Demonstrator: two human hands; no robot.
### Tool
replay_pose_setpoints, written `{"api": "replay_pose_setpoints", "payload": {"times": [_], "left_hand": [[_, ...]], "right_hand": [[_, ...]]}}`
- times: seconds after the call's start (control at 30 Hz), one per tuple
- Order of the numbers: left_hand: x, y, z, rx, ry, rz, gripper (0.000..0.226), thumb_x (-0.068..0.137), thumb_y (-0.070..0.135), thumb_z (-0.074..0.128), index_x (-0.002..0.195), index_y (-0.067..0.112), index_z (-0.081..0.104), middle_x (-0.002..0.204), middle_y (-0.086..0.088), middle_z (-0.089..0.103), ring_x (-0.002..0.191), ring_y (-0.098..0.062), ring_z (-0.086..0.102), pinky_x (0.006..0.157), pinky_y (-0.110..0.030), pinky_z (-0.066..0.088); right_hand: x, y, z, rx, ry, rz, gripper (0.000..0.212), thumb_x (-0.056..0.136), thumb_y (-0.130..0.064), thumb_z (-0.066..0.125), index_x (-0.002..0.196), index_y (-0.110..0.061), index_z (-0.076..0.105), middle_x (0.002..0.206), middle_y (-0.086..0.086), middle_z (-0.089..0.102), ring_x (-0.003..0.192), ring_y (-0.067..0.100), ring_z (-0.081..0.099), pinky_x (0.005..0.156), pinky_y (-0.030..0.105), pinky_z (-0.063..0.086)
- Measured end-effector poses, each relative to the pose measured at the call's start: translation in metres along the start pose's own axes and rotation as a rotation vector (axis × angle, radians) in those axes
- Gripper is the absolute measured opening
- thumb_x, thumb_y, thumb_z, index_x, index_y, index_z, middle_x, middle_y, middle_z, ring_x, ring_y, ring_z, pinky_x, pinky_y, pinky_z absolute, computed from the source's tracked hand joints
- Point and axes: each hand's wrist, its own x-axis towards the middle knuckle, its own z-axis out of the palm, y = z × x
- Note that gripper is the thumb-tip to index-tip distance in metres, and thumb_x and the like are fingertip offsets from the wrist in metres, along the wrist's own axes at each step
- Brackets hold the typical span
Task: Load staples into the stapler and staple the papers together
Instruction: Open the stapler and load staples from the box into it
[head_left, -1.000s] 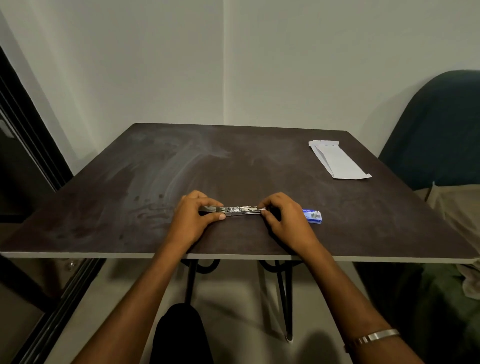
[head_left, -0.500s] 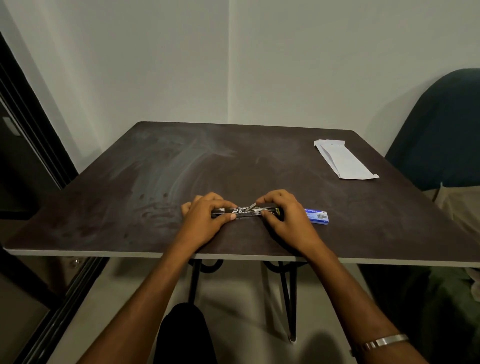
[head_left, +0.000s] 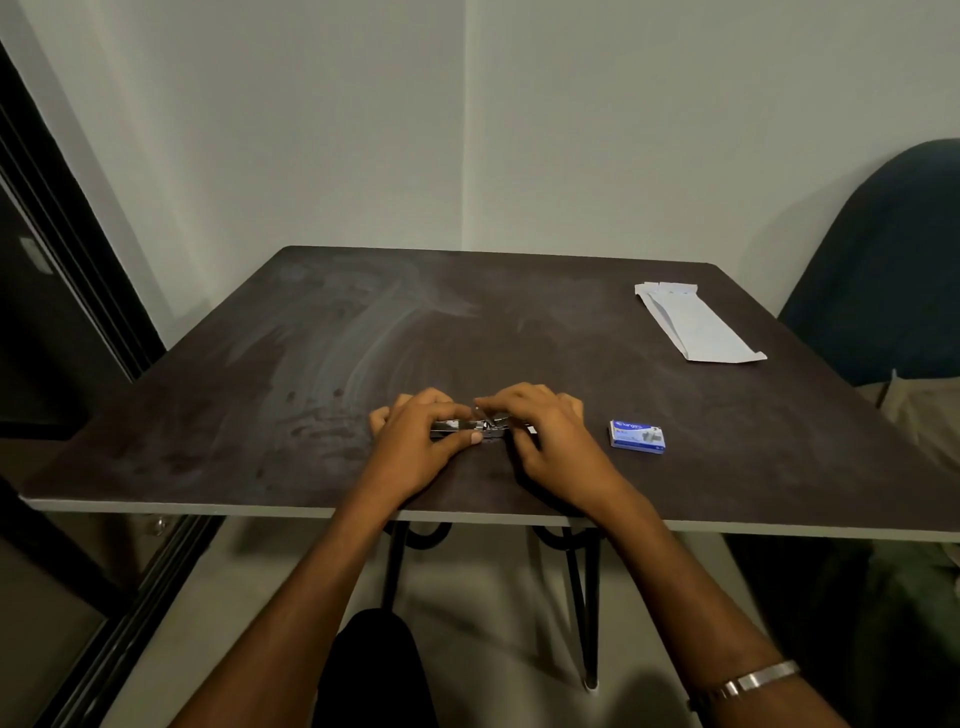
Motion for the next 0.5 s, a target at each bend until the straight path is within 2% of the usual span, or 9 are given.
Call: {"api": "replay_pose_setpoints", "payload": {"times": [0.1, 0.27, 0.37, 0.5], "left_hand": [[0.0, 0.0, 0.001, 0.028, -0.001, 0.002, 0.022, 0.081, 0.053, 0.063, 0.1, 0.045, 0.068, 0.103, 0.021, 0.058, 0.107, -0.005, 0.044, 0.088, -0.03, 0.017], [0.0, 0.002, 0.001, 0.045, -0.006, 0.012, 0.019, 0.082, 0.053, 0.061, 0.1, 0.051, 0.066, 0.102, 0.022, 0.057, 0.106, -0.003, 0.042, 0.088, -0.03, 0.017], [0.0, 0.001, 0.002, 0.039, -0.001, 0.013, 0.019, 0.082, 0.052, 0.062, 0.1, 0.051, 0.066, 0.101, 0.022, 0.057, 0.107, -0.004, 0.043, 0.089, -0.031, 0.017], [0.0, 0.0, 0.002, 0.03, 0.007, 0.019, 0.017, 0.082, 0.052, 0.062, 0.099, 0.052, 0.066, 0.1, 0.022, 0.057, 0.104, -0.003, 0.043, 0.087, -0.03, 0.018]], "right_hand": [[-0.004, 0.005, -0.006, 0.071, 0.022, 0.028, 0.052, 0.087, 0.003, 0.048, 0.124, -0.033, 0.06, 0.115, -0.015, 0.065, 0.112, 0.005, 0.054, 0.103, 0.038, 0.031], [-0.012, 0.022, -0.018, 0.1, 0.057, 0.082, 0.045, 0.091, -0.001, 0.051, 0.123, -0.03, 0.061, 0.109, -0.015, 0.071, 0.111, 0.008, 0.061, 0.107, 0.044, 0.036], [-0.016, 0.032, -0.025, 0.082, 0.113, 0.135, 0.042, 0.088, 0.004, 0.049, 0.114, -0.023, 0.067, 0.108, -0.008, 0.071, 0.108, 0.015, 0.063, 0.103, 0.045, 0.043], [-0.024, 0.042, -0.035, -0.063, 0.171, 0.184, 0.042, 0.078, 0.012, 0.048, 0.096, -0.017, 0.072, 0.101, 0.0, 0.069, 0.1, 0.022, 0.063, 0.095, 0.034, 0.046]]}}
